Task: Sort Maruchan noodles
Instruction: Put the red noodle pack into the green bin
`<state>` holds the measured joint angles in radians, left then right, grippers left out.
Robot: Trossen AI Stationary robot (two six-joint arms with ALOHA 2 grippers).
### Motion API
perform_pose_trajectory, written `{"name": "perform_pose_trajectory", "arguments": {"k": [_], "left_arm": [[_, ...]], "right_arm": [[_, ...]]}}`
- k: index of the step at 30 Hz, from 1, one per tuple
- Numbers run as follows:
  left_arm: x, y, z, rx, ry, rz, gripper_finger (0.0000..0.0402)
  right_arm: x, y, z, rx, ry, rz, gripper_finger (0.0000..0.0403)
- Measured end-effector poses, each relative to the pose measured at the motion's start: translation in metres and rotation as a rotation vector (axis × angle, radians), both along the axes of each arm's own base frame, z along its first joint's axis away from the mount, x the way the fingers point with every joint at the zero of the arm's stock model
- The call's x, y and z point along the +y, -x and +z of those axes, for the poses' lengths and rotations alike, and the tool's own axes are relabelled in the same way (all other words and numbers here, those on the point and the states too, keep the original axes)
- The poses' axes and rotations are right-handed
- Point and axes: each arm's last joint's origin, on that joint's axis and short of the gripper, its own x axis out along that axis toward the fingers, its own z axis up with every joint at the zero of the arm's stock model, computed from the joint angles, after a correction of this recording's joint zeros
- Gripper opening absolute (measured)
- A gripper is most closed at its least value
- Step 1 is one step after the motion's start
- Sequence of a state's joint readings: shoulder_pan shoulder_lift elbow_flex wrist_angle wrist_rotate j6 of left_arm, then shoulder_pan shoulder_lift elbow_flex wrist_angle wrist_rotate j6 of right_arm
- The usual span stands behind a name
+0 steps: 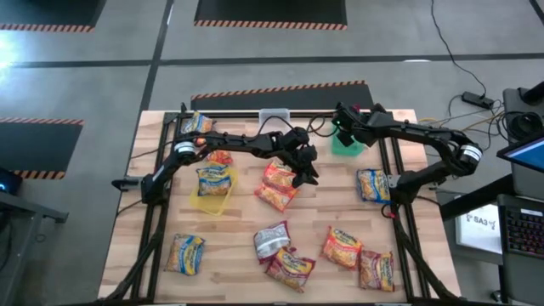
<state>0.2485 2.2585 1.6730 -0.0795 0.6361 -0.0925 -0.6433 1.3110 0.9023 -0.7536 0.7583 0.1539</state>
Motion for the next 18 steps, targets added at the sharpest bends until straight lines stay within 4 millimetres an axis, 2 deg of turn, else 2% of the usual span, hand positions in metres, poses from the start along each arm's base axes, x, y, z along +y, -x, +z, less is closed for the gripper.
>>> {"name": "perform_pose_trajectory", "arguments": {"k": [6,18], "left_arm": [[0.0,0.0,0.0,0.0,0.0,0.0,0.0166],[-0.005,-0.001,-0.001,0.018,0.019,0.003,0.0166]], "right_arm": [[-0.002,-0.003,-0.008,0.072,-0.038,0.04,0.0029],[-0.009,-0.007,-0.024,0.184,-0.003,0.0,0.0029]]}}
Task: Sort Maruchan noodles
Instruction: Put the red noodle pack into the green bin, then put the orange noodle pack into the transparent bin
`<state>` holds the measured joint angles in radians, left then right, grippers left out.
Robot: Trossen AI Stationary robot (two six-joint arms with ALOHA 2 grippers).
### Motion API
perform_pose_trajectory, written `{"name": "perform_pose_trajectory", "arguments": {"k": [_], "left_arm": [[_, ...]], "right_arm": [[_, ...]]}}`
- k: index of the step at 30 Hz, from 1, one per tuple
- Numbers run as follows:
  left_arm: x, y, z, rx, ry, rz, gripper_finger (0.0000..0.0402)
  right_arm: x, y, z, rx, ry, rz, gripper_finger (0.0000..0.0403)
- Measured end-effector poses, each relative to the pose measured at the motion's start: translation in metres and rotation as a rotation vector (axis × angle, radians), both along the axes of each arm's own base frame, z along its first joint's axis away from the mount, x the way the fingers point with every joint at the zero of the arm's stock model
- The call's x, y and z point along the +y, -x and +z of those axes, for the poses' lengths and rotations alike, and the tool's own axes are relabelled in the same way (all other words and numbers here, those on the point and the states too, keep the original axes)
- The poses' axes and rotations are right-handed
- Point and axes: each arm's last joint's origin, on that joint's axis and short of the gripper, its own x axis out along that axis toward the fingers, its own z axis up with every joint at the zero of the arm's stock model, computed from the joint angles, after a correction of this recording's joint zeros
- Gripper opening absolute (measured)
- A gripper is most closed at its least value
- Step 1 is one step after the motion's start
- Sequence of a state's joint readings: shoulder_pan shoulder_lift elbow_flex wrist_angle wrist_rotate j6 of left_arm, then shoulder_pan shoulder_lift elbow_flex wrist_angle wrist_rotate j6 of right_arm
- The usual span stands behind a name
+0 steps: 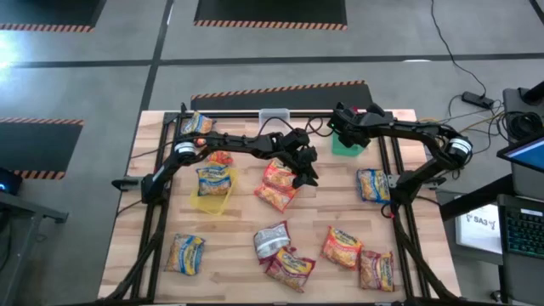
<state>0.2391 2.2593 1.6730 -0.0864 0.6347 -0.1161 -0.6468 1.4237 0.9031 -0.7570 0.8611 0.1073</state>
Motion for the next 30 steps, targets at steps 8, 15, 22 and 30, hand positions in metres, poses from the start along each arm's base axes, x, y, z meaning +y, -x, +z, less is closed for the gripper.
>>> {"name": "perform_pose_trajectory", "arguments": {"k": [8,15,22,30], "left_arm": [[-0.001,-0.001,0.0,0.006,-0.025,0.03,0.0166],[-0.001,0.0,-0.001,0.017,-0.019,0.032,0.0166],[-0.002,0.001,-0.003,0.043,-0.019,0.027,0.0166],[-0.002,0.002,-0.004,0.061,-0.014,0.025,0.0166]], "right_arm": [[-0.002,0.0,-0.004,-0.037,-0.072,0.008,0.0063],[-0.003,0.004,0.001,-0.005,-0.008,-0.015,0.0116],[0.001,0.007,0.033,-0.117,0.062,-0.009,0.0123],[0.015,0.012,0.064,-0.466,-0.068,-0.009,0.0123]]}}
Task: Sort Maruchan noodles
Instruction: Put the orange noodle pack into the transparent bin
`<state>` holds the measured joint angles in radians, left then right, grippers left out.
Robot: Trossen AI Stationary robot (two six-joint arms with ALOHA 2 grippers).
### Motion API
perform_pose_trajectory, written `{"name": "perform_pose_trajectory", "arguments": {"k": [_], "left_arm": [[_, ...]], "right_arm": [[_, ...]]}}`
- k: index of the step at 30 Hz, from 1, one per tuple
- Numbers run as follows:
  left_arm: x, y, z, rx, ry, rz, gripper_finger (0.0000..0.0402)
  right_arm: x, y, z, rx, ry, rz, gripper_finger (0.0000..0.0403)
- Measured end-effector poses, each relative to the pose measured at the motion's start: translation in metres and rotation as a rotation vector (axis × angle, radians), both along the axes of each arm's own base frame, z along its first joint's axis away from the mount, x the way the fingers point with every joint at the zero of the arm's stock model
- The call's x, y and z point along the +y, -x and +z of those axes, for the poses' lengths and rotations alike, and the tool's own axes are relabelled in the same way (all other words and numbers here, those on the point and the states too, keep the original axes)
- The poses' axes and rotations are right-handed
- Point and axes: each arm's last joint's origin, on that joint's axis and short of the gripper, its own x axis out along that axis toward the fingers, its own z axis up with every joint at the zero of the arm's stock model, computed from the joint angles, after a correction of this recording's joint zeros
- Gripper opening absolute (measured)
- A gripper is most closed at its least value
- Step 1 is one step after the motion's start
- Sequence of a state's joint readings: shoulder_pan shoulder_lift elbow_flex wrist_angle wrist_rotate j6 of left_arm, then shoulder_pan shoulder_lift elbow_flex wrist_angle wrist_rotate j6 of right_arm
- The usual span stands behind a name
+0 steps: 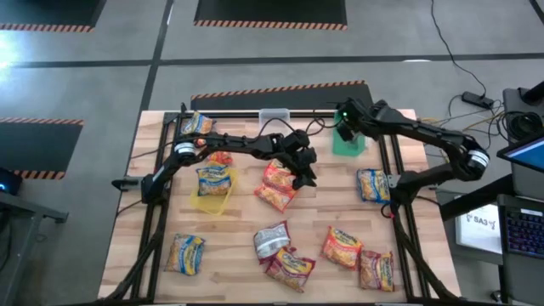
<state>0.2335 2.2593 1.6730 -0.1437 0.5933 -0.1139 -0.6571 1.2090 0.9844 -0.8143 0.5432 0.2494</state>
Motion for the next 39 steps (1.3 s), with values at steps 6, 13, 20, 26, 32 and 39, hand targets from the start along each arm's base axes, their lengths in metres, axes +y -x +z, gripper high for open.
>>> {"name": "perform_pose_trajectory", "arguments": {"k": [6,13,20,26,32,39], "left_arm": [[-0.007,0.003,-0.003,0.05,0.015,-0.038,0.0166],[-0.017,0.011,0.0,0.125,0.001,-0.084,0.0166],[-0.038,0.018,0.015,0.162,-0.076,-0.128,0.0166],[-0.055,0.03,0.017,0.284,-0.17,-0.115,0.0166],[-0.063,0.064,0.021,0.336,-0.229,-0.067,0.0166],[-0.069,0.114,0.042,0.196,-0.37,0.168,0.0166]], "right_arm": [[0.023,-0.007,0.011,-0.27,-0.183,0.124,0.0123],[0.06,-0.021,0.017,-0.32,-0.207,0.249,0.0123],[0.093,-0.034,0.009,-0.322,-0.266,0.328,0.0123],[0.118,-0.035,-0.005,-0.291,-0.319,0.367,0.0123],[0.131,-0.031,-0.017,-0.276,-0.347,0.375,0.0123],[0.138,-0.039,-0.027,-0.379,-0.342,0.398,0.0123]]}}
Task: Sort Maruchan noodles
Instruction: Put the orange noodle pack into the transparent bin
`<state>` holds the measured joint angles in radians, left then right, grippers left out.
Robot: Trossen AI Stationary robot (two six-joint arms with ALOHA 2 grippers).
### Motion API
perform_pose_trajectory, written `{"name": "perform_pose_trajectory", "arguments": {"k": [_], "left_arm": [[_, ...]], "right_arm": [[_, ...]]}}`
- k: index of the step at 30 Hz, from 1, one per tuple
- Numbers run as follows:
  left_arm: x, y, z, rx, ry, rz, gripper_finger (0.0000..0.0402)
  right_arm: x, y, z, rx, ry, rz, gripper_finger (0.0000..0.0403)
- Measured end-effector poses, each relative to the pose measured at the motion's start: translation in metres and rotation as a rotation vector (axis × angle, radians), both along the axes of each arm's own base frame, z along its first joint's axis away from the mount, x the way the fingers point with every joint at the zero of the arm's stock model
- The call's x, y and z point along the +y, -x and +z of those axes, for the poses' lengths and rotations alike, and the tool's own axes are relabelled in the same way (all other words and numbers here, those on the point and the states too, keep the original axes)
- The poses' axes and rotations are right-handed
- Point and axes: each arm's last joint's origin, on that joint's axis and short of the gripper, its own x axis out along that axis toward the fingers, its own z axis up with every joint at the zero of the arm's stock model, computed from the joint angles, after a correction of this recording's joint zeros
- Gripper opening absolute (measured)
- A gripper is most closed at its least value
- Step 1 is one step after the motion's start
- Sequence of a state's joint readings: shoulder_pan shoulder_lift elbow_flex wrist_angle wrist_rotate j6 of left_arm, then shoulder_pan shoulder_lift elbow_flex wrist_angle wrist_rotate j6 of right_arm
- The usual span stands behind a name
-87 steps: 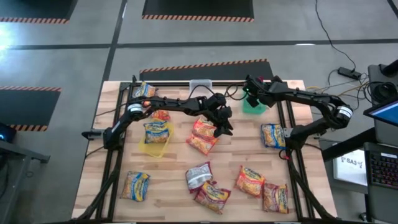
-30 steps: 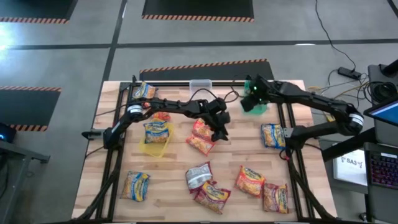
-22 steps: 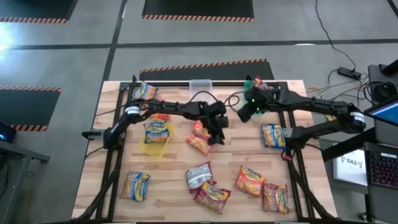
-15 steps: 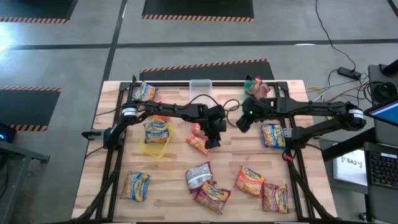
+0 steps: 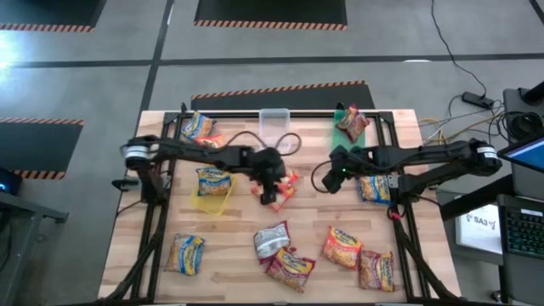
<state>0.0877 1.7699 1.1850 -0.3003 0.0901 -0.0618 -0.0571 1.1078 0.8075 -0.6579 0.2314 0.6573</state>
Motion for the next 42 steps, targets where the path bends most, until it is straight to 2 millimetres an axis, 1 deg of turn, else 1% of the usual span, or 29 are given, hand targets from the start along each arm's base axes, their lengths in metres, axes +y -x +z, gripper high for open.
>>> {"name": "perform_pose_trajectory", "arguments": {"k": [4,6,10,14,16,20,24,26,28,34,38,42], "left_arm": [[-0.008,0.025,-0.01,-0.077,-0.15,0.096,0.0166],[-0.011,0.032,-0.016,-0.13,-0.161,0.101,0.0166],[-0.013,0.039,-0.027,-0.197,-0.16,0.102,0.0166],[-0.011,0.039,-0.036,-0.187,-0.166,0.108,0.0166],[-0.01,0.035,-0.039,-0.182,-0.167,0.111,0.0166],[-0.01,0.023,-0.026,-0.199,-0.132,0.145,0.0166],[-0.015,0.018,-0.022,-0.163,-0.181,0.044,0.0166],[-0.015,0.017,-0.021,-0.169,-0.176,0.044,0.0166],[-0.014,0.019,-0.023,-0.14,-0.168,0.053,0.0168],[-0.01,0.03,-0.032,0.002,-0.211,0.178,0.019],[-0.008,0.031,-0.033,0.006,-0.142,0.28,0.0206],[-0.001,0.035,-0.036,-0.003,-0.075,0.406,0.0212]], "right_arm": [[0.004,-0.009,-0.007,-0.085,-0.038,0.044,0.0123],[0.005,-0.013,-0.009,-0.108,-0.056,0.066,0.0123],[0.005,-0.015,-0.012,-0.104,-0.058,0.073,0.0123],[0.006,-0.015,-0.012,-0.103,-0.072,0.083,0.0123],[0.006,-0.015,-0.012,-0.102,-0.073,0.084,0.0123],[0.006,-0.015,-0.012,-0.099,-0.063,0.098,0.0123],[0.006,-0.015,-0.012,-0.094,-0.05,0.117,0.0123],[0.006,-0.015,-0.012,-0.091,-0.044,0.126,0.0123],[0.006,-0.015,-0.012,-0.091,-0.043,0.127,0.0123],[0.006,-0.015,-0.012,-0.09,-0.04,0.131,0.0123],[0.006,-0.016,-0.011,-0.11,-0.051,0.112,0.0123],[0.006,-0.016,-0.011,-0.12,-0.067,0.089,0.0123]]}}
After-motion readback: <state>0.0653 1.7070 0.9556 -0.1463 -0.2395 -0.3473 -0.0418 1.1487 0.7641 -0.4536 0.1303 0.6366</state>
